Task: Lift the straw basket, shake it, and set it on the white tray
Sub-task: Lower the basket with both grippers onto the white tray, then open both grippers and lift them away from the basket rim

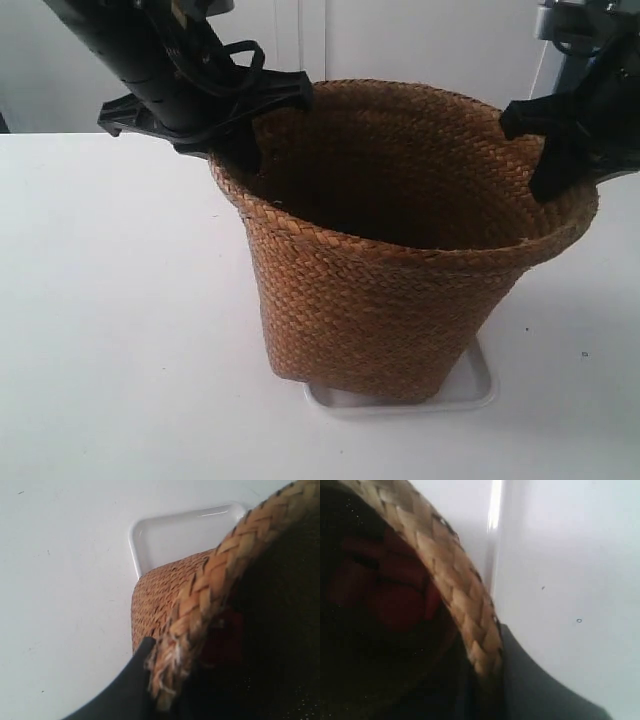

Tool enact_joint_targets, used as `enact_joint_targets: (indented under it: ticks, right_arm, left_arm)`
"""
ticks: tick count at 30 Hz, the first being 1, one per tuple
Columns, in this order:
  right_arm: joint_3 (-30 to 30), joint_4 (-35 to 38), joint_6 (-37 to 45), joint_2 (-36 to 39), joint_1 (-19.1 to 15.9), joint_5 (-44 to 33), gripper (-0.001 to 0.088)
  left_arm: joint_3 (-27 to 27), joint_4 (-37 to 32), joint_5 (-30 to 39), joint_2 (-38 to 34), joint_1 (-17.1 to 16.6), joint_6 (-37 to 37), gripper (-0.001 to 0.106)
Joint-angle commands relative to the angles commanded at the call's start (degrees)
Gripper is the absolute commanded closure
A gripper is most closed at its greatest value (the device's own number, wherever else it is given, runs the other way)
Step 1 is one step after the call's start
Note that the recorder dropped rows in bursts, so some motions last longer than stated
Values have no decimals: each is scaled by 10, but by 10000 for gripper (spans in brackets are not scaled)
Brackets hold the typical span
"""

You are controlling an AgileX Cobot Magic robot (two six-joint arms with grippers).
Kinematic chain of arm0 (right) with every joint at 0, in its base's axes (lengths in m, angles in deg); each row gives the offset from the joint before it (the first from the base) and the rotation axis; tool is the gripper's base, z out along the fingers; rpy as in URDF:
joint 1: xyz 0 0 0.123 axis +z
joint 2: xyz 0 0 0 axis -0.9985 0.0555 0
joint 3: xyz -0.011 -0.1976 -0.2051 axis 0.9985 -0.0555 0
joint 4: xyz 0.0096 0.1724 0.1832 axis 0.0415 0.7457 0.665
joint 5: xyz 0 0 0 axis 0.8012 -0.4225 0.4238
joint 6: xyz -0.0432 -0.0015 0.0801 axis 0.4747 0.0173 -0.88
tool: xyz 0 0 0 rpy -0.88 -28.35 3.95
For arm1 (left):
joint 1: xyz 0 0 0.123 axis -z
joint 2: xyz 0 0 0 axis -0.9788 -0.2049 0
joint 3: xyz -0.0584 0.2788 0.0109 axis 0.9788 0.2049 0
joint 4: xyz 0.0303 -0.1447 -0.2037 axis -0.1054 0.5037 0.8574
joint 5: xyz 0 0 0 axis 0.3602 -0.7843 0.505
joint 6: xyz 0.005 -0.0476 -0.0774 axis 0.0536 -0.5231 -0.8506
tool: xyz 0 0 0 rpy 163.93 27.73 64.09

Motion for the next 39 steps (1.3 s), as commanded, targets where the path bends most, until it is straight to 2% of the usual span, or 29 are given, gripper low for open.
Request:
enact_joint_targets:
  ticks: [7, 10, 16, 21, 25, 28, 30, 39]
  right_arm:
    - [32, -15, 1, 0, 0, 0, 868]
    - [32, -15, 1, 4, 0, 0, 868]
    - [32, -5, 10, 18, 0, 0, 862]
    - [32, 34, 33, 18, 0, 0, 674]
    - [32, 38, 33, 18, 0, 0, 384]
    - [32, 41, 33, 18, 0, 0, 200]
    - [32, 41, 33, 14, 0, 0, 159]
    - [32, 41, 33, -57, 0, 0, 160]
  left_arm:
    - [0, 5, -20, -24, 26, 0, 1053]
    - [0, 14, -21, -36, 26, -28, 1053]
    - [0, 4, 9, -43, 26, -25, 1037]
    - [0, 1, 10, -43, 26, -25, 677]
    - [0, -7, 13, -43, 26, -25, 399]
    - [0, -13, 15, -40, 26, -25, 259]
    - [0, -20, 23, -35, 26, -25, 229]
    - [-1, -74, 30, 57, 26, 1, 231]
